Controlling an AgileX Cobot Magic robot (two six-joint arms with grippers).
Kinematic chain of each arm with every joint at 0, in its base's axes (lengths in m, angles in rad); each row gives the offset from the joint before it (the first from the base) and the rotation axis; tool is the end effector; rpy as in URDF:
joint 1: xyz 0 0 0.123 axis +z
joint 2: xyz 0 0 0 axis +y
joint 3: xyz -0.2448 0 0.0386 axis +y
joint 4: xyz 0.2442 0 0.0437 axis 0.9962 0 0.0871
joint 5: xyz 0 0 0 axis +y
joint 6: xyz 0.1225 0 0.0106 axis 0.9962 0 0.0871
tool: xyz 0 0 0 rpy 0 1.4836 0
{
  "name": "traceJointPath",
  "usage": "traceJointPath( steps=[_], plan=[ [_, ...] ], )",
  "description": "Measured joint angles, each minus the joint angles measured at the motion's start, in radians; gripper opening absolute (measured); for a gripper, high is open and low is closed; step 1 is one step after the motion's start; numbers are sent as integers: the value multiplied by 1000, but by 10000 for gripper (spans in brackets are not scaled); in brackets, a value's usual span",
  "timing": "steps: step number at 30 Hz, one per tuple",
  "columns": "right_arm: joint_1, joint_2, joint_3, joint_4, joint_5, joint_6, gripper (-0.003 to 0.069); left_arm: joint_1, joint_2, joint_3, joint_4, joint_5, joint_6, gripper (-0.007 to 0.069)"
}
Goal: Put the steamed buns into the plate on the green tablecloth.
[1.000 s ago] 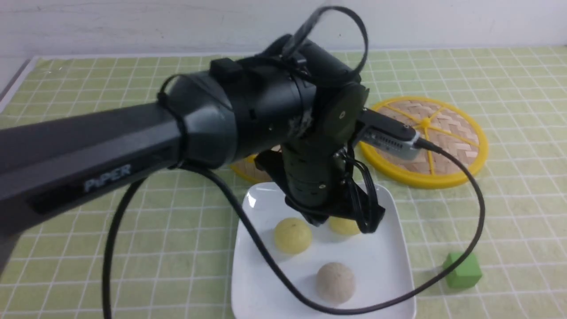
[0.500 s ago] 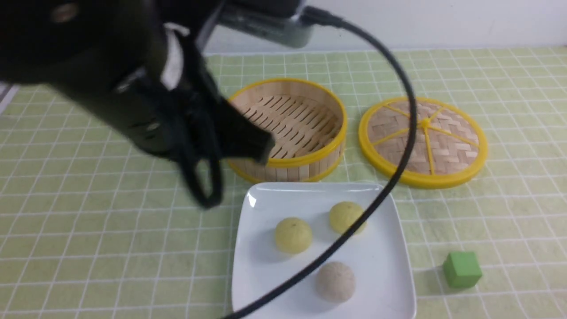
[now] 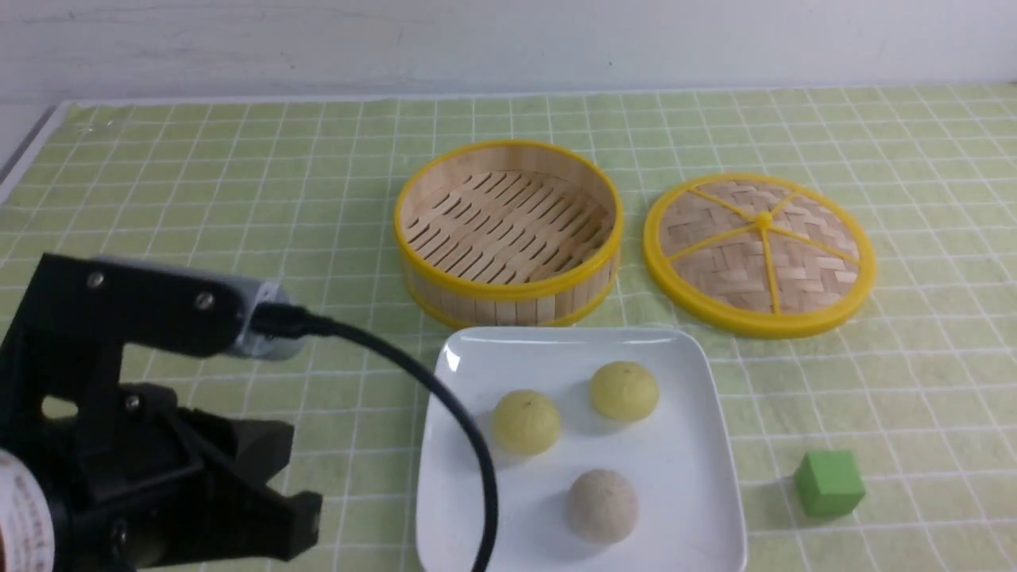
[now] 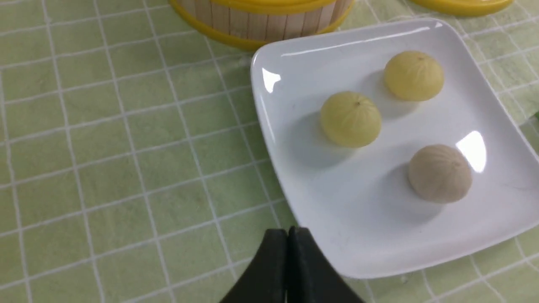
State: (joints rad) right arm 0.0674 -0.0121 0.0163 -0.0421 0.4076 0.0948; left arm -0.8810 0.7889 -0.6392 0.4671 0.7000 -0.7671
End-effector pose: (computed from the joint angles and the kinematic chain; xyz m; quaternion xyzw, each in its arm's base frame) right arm 0.1155 0.0057 0.1620 0.0003 0.8120 0.0293 0.5830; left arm 0.1499 -0.1256 0.2542 0.1549 0.8871 -0.1404 0.4115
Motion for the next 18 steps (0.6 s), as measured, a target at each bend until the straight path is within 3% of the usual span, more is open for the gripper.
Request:
traceJointPath(
  steps=[12,17,18],
  plan=[
    [0,0,0,0,0,0,26,15,-6,42,40,64,-82,22],
    [0,0,0,0,0,0,29,182,-107,107,23,-12,-29,29],
    [0,0,0,0,0,0,29,269,-156,142,2,-51,11,31]
  ],
)
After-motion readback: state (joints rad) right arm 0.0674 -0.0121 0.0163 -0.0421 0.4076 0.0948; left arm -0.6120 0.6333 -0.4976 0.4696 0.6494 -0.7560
